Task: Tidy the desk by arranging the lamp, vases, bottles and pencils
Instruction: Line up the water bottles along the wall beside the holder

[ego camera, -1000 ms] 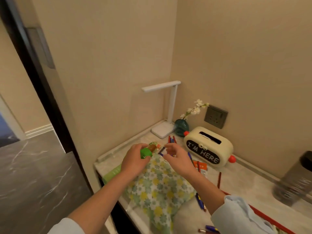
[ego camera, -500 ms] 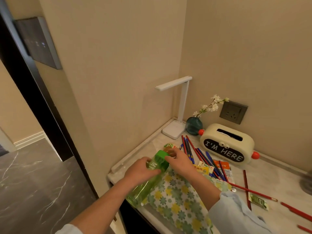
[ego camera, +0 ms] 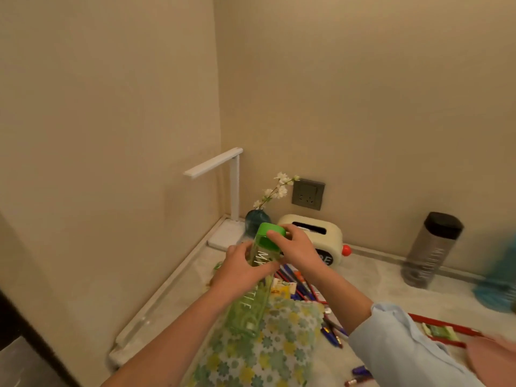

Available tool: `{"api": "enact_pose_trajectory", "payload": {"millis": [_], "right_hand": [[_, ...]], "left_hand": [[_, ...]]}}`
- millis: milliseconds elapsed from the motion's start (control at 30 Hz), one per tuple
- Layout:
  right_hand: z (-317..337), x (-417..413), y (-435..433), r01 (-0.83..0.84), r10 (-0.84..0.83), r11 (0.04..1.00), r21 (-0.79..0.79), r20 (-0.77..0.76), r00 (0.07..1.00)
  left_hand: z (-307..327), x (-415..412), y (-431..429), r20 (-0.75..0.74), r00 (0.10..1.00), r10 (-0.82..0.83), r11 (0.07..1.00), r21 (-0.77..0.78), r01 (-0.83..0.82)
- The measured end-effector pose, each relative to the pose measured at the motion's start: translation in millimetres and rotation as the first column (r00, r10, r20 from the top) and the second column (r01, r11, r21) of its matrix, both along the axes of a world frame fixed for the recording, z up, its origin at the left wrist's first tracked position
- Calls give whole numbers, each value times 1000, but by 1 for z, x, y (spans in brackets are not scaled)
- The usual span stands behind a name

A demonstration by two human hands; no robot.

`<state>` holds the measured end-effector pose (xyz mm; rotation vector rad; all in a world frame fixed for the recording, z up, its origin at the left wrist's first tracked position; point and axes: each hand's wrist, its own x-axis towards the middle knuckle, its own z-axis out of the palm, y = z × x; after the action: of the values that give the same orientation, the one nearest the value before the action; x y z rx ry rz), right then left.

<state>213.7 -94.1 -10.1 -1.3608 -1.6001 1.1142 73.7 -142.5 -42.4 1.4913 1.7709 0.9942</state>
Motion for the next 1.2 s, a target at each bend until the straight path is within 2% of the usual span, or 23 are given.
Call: {"api": "enact_pose_trajectory", "payload": {"millis": [133, 267, 467, 567, 667, 833, 1067, 1200], "right_hand": [[18, 59, 2, 99, -99, 994, 43, -4, 995], [32, 126, -3, 160, -160, 987, 14, 5, 987], [44, 242, -14, 220, -223, 975, 41, 88, 971], [51, 296, -17, 237, -246, 968, 78, 147, 958], [60, 342, -17, 198, -224, 971, 136, 210, 952], [76, 394, -3, 93, -157, 978, 186, 364, 918], [89, 433, 30, -129, -10, 974, 184, 609, 793], [83, 445, 49, -185, -55, 954, 235, 746, 663]], "left_hand": [[13, 57, 19, 38, 990, -137, 988, 72, 134], [17, 120, 30, 72, 965, -251, 965, 103, 243], [16, 232, 35, 158, 905, -396, 918, 89, 386], [17, 283, 37, 253, 866, -431, 902, 105, 418], [21, 327, 39, 304, 840, -449, 893, 149, 424], [26, 378, 46, 252, 850, -463, 882, 228, 413], [19, 425, 67, 197, 905, -376, 913, 245, 326], [15, 439, 77, 160, 922, -353, 922, 224, 314]]}}
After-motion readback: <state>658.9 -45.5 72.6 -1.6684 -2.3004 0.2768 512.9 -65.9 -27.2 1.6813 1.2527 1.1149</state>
